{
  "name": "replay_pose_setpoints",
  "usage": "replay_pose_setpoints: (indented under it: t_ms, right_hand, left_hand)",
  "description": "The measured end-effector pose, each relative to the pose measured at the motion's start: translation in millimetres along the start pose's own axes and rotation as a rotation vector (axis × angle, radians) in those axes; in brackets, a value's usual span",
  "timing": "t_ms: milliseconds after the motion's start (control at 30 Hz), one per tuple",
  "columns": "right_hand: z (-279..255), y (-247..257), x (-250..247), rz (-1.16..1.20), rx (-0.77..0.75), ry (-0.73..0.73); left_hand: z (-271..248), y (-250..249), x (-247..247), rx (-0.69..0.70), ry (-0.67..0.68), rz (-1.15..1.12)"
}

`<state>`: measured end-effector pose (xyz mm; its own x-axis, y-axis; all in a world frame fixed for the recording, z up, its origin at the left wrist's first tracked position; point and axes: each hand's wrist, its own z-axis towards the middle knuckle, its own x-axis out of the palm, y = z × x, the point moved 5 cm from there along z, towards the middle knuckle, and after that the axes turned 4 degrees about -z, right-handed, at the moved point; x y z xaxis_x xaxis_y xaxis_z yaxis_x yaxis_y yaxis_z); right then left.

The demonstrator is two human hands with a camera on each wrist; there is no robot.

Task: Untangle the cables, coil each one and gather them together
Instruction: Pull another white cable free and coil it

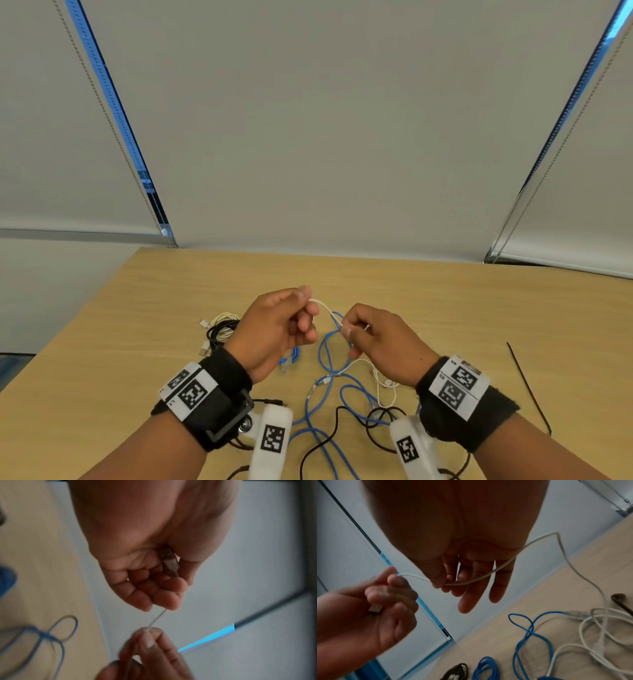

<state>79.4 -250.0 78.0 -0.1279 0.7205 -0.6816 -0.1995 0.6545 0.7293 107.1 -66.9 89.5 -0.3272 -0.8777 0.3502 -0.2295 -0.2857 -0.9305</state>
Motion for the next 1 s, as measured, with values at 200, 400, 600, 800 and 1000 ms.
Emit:
replay_pose_setpoints:
  t_ms: [200,400,600,800,1000]
  right_hand:
    - [-10,14,27,-0.161,-0.058,0.245]
    - [0,52,-13,0.083,-0.182,-0.031]
    - [10,32,-43,0.276,-0.039,-0.225]
    - [4,19,-25,0.562,0.041,-0.167]
    - [-10,23,17,0.256,0.007,0.09]
  left_hand:
    - [5,-24,-13,0.279,-0.102,-0.296]
    - [-2,-8,-4,0.229,-0.002,0.614]
    - [-17,2,27,0.198,0.175,0.341]
    - [-16,-24,27,0.289,0.105,-0.144]
    - [2,-36,1,0.43,-0.216,0.045]
